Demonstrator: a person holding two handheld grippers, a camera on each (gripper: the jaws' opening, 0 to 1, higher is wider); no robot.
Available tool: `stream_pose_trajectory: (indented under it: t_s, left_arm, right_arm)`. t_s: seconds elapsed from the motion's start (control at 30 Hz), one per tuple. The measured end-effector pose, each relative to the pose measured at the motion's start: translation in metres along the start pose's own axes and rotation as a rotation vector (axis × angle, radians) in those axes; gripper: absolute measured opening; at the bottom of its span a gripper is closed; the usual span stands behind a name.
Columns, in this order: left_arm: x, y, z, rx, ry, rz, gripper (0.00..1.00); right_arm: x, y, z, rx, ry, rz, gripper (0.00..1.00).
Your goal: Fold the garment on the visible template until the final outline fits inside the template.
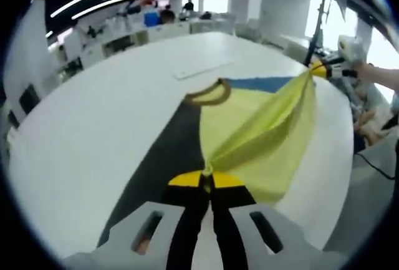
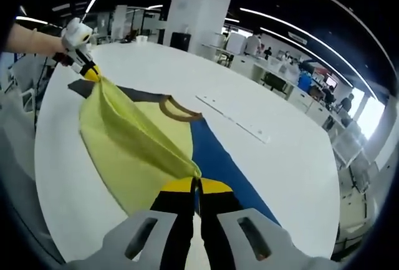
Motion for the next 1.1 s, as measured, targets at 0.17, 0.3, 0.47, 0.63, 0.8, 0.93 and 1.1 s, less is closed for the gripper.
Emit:
stream_pose_trajectory:
  t_s: [0.17, 0.3, 0.47, 0.63, 0.8, 0.93, 1.1]
  left_arm:
    - [-0.012, -0.003, -0.001, -0.021, -0.010, -0.002, 0.00]
    - [-0.025, -0.008, -0.003, -0.042, -0.018, -0.012, 0.00]
    - [-0.046, -0.016, -0.008, -0.045, -0.018, -0.034, 0.00]
    - [-0.064, -0.027, -0.015, -0.040, -0.014, -0.055, 0.00]
    - [-0.077, -0.034, -0.023, -0.026, -0.004, -0.072, 0.00]
    - [-0.085, -0.040, -0.028, -0.026, 0.001, -0.078, 0.00]
    - [-0.094, -0.050, -0.037, -0.033, 0.008, -0.083, 0.00]
  right_arm:
    - [-0.011, 0.005, 0.000, -0.009, -0.011, 0.013, 0.02]
    - [-0.021, 0.010, -0.001, -0.007, -0.023, 0.024, 0.02]
    - [-0.034, 0.019, -0.002, -0.007, -0.038, 0.043, 0.02]
    - [-0.046, 0.030, -0.005, -0.011, -0.042, 0.054, 0.02]
    - [-0.058, 0.041, -0.010, -0.014, -0.044, 0.068, 0.02]
    - [-0.066, 0.050, -0.015, -0.021, -0.039, 0.081, 0.02]
    - [-0.076, 0.060, -0.021, -0.022, -0.033, 0.092, 0.02]
Point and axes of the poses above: the point that each gripper's makers call its tool centre point, and the gripper's own axes: x roughly forward along the fingers, y roughly to its left, z roughly out of its top, the point moved 8 cm from there along -x, roughly backward along the fingers, and after that the axes turned 9 degrees about z, right-handed, at the moved point
